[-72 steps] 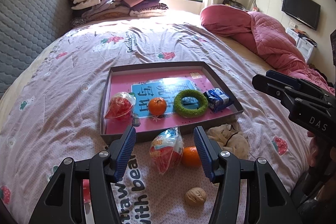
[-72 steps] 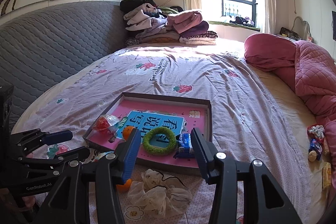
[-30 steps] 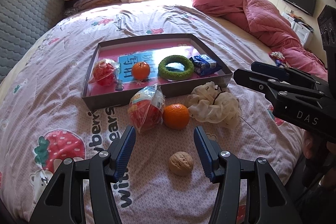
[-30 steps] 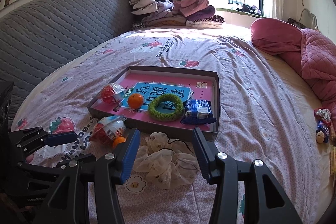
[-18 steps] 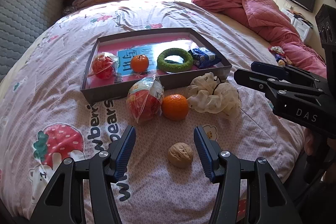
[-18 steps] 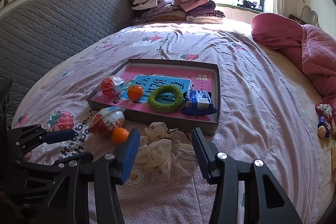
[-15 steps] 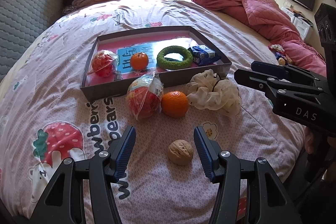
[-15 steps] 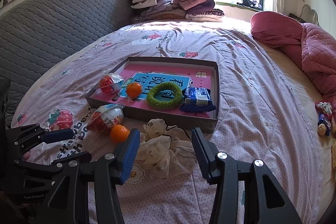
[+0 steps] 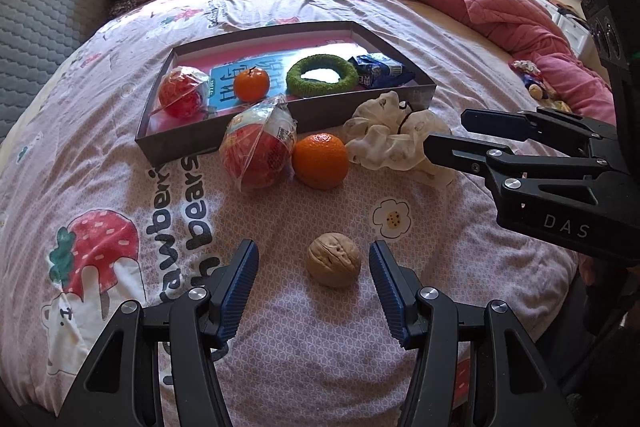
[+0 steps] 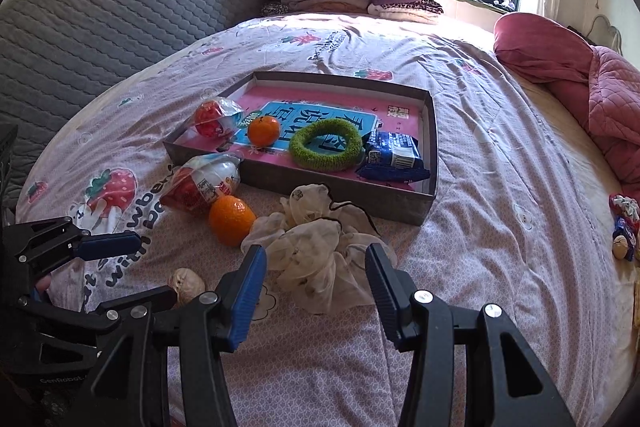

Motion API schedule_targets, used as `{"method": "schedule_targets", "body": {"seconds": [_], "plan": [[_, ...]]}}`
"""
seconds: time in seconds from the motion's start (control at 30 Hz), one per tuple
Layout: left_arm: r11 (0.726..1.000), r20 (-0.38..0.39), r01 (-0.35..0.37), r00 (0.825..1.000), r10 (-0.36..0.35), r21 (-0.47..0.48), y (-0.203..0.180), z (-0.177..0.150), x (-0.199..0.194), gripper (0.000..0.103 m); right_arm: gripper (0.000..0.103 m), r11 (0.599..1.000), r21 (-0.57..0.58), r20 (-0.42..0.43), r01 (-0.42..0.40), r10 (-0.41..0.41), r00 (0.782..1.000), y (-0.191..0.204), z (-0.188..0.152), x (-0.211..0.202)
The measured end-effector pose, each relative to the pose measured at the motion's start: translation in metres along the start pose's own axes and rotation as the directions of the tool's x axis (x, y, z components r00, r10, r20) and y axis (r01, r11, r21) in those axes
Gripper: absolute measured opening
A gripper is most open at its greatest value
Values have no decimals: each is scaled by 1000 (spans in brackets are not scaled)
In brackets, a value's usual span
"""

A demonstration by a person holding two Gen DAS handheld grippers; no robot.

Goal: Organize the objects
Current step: 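Lower the left tool over the walnut while the right tool grips the white scrunchie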

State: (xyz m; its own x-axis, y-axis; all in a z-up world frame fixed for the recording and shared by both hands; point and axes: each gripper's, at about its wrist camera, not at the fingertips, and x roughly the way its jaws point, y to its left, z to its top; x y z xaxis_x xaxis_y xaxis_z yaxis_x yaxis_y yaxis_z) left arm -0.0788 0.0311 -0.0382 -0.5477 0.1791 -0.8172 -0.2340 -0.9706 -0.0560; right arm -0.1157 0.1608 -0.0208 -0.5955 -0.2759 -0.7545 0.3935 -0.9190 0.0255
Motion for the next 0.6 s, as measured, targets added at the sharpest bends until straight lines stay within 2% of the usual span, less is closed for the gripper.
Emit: {"method": "schedule_targets", "body": {"seconds": [0.27,0.6], "plan": [[1000,-25,8,1000,-8,-1,-1,-4,10,59,51,1000,-27,-34,4,-5,999,4,-4,12],[1000,-19,11,1000,-12,-14,1,-3,20,59,51,998,-54,-46,30,-33,998,5,-9,31]]}}
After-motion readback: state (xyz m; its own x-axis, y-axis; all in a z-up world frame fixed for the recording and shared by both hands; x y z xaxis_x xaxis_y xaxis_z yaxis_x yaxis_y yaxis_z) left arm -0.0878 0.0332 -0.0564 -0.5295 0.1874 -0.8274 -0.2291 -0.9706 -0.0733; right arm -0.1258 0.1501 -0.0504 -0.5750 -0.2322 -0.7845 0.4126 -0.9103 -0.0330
